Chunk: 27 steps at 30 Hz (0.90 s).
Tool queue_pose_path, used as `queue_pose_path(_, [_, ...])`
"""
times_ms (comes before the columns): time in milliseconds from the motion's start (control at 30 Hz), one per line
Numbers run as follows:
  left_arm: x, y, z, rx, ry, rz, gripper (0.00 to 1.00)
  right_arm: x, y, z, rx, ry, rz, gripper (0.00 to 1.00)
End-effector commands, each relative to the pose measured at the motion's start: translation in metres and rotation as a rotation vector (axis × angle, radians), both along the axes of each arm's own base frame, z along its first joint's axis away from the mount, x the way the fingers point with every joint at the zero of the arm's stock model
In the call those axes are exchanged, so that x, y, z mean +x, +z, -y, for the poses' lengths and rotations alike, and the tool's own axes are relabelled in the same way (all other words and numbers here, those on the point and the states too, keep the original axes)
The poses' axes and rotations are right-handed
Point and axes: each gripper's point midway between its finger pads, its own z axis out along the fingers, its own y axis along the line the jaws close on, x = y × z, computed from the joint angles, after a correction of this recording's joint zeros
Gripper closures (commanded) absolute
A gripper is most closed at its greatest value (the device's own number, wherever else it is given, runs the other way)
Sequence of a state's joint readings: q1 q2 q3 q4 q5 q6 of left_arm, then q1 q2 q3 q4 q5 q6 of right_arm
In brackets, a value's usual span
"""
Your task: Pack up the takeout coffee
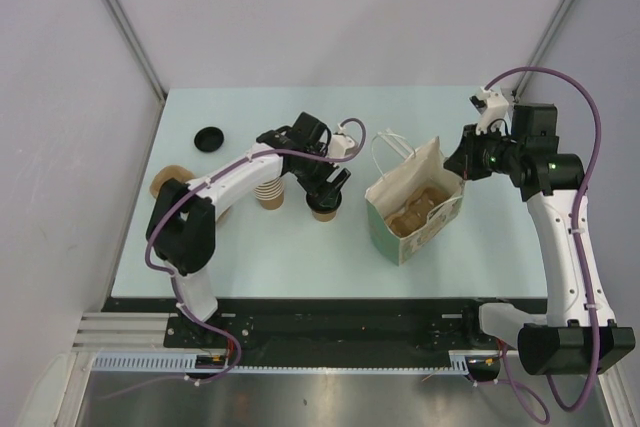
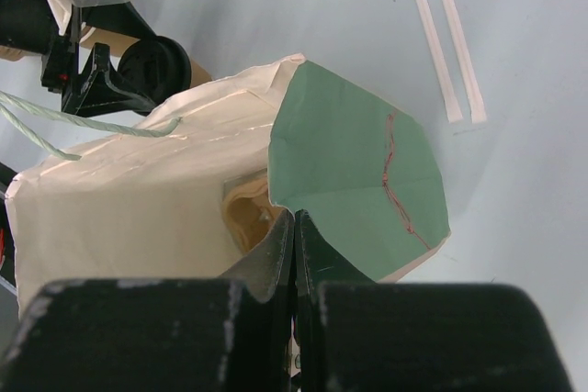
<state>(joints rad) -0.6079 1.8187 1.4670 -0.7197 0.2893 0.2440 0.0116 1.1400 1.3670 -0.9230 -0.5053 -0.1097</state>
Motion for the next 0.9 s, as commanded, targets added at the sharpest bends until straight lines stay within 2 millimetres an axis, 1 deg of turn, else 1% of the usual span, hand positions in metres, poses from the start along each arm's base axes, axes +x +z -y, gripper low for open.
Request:
queue_pose_path(0, [0.003, -0.002, -0.004, -0.013, 0.004, 0.028, 0.5, -0.007, 0.002, -0.001, 0.002, 0.018, 0.005, 1.0])
queue_pose_path(133, [0.003, -0.007, -0.005, -0.02, 0.005, 0.031, 0.46, -0.005, 0.002, -0.001, 0.004, 0.019, 0.01, 1.0])
queue_pose_path(233, [0.002, -0.008, -0.006, -0.024, 0.002, 0.03, 0.4, -0.005, 0.002, -0.001, 0.0, 0.022, 0.011, 1.0])
queue_pose_path(333, [-0.001, -0.011, -0.007, -0.022, -0.005, 0.02, 0.36, -0.006, 0.002, -0.001, 0.001, 0.019, 0.011, 1.0])
queue_pose_path(600, [-0.003, -0.017, -0.01, -0.015, -0.005, 0.022, 0.29, -0.005, 0.002, -0.002, 0.002, 0.024, 0.014, 1.0])
queue_pose_path(867, [-0.002, -0.023, -0.014, 0.006, -0.002, 0.037, 0.25, -0.004, 0.002, -0.002, 0.003, 0.029, 0.017, 1.0])
